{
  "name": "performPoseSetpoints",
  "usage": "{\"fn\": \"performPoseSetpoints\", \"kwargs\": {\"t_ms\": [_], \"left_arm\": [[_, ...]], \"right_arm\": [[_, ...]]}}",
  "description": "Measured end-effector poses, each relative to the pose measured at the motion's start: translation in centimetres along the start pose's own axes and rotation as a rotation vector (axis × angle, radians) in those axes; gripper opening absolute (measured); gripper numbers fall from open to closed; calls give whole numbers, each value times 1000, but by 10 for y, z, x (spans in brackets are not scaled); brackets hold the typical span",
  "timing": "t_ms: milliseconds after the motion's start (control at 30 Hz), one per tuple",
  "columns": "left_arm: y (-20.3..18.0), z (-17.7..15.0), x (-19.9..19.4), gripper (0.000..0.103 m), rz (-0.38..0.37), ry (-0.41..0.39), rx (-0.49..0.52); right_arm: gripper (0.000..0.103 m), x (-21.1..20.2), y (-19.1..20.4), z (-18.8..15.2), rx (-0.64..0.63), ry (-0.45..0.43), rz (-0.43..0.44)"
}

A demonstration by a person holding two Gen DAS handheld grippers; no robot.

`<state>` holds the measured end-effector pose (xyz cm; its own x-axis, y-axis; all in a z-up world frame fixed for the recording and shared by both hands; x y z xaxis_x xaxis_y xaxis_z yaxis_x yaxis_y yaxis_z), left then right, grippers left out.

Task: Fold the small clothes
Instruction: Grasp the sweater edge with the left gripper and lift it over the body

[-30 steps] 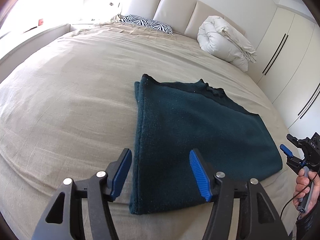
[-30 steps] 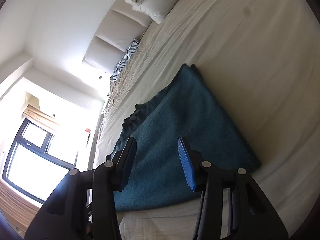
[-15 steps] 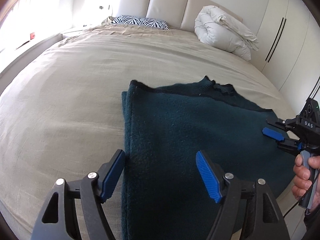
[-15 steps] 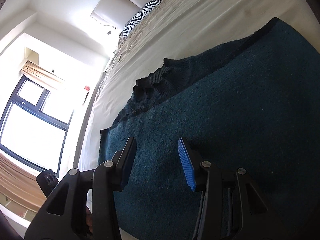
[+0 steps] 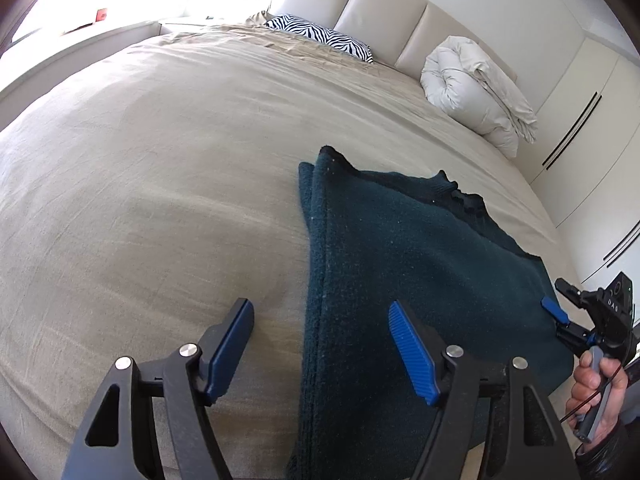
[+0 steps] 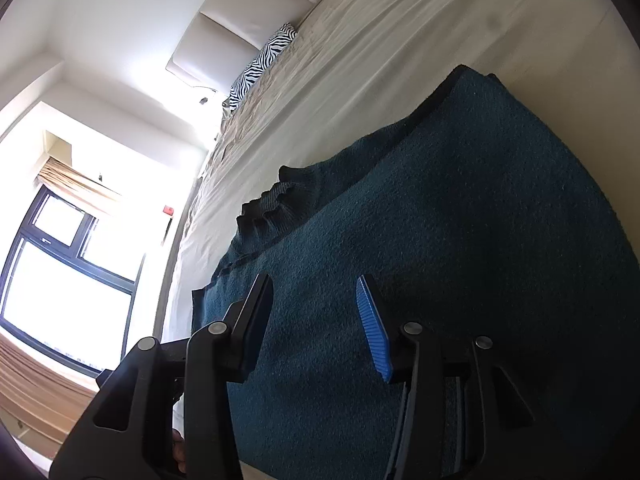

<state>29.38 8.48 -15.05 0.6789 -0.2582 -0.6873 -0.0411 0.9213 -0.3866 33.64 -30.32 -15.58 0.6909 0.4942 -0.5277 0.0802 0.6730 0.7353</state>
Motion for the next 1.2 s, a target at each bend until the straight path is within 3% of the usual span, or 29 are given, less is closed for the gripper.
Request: {"fn": "performPoseSetpoints", "kwargs": {"t_ms": [133, 333, 433, 600, 800, 1033, 1200], "left_arm": [[1, 0, 7, 79, -102, 80, -109], [-8, -2, 14, 78, -267, 210, -227], [-18, -11, 16, 72, -317, 280, -244], [-28, -22, 15, 70, -368, 354, -266], [-21, -27, 19, 53, -438, 439, -369], [-1, -31, 19, 23, -481, 443, -458], [-2, -35, 15, 23, -483, 444, -381]], "right_arm": [[43, 5, 17, -10, -17, 35, 46], [43, 26, 42, -31, -49, 119, 91], [43, 37, 48, -42, -44, 152, 104], [43, 48, 61, -60, -45, 193, 126], [43, 58, 81, -71, -42, 233, 164], [43, 89, 107, -94, -72, 310, 164], [43, 109, 119, -107, -73, 345, 164]]}}
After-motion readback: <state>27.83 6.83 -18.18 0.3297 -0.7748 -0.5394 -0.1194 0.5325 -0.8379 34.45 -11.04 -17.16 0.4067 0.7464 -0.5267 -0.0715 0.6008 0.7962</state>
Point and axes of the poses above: each gripper's, at about its wrist camera, not at the fingertips, and x roughly the way its jaws point, y to its left, z to its top, the point moved 9 cm from there along x, roughly the way its jaws point, and after that the axes turned 4 degrees about -y, right-handed, at the moved point
